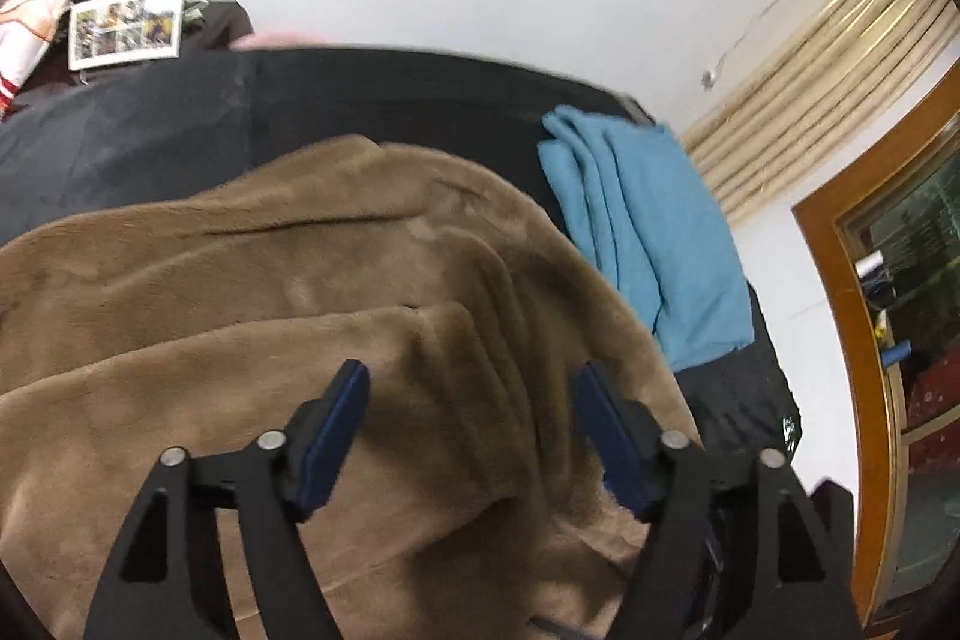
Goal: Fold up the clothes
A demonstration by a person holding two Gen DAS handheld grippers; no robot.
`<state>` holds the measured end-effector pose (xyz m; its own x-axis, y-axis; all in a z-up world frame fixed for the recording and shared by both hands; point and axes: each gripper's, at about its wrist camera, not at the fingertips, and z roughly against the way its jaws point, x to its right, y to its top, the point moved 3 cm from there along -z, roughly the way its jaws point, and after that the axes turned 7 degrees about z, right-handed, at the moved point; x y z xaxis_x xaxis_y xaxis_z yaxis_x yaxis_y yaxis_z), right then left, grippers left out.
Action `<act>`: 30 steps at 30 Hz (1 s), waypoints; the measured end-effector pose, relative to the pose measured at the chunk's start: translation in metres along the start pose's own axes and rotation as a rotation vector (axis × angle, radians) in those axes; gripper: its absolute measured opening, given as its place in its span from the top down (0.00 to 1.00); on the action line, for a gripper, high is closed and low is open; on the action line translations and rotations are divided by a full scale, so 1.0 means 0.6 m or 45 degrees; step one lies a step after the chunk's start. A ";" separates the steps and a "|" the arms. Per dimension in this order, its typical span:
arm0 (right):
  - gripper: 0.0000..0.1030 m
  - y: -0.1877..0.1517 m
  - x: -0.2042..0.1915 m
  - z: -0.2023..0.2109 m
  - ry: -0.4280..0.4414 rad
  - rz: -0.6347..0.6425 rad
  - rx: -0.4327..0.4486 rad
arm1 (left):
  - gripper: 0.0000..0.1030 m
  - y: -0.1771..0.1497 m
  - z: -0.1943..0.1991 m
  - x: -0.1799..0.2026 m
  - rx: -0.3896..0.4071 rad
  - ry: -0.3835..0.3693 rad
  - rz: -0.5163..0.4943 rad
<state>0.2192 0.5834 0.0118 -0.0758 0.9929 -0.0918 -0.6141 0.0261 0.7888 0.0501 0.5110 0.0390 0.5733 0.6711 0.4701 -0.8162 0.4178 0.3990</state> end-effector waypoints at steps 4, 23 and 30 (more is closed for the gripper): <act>0.12 -0.001 0.009 0.001 0.015 -0.045 0.009 | 0.25 -0.012 0.037 -0.051 0.068 0.103 0.027; 0.12 0.118 -0.036 -0.059 0.045 0.073 -0.104 | 0.24 -0.102 0.095 -0.233 0.199 0.159 0.181; 0.12 0.096 -0.029 -0.167 0.058 0.050 -0.326 | 0.23 -0.108 0.077 -0.271 0.183 0.196 0.216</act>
<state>0.1067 0.5561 -0.0020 -0.1355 0.9861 -0.0958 -0.7882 -0.0487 0.6135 0.0131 0.3468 -0.0269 0.4024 0.8141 0.4187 -0.8749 0.2073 0.4377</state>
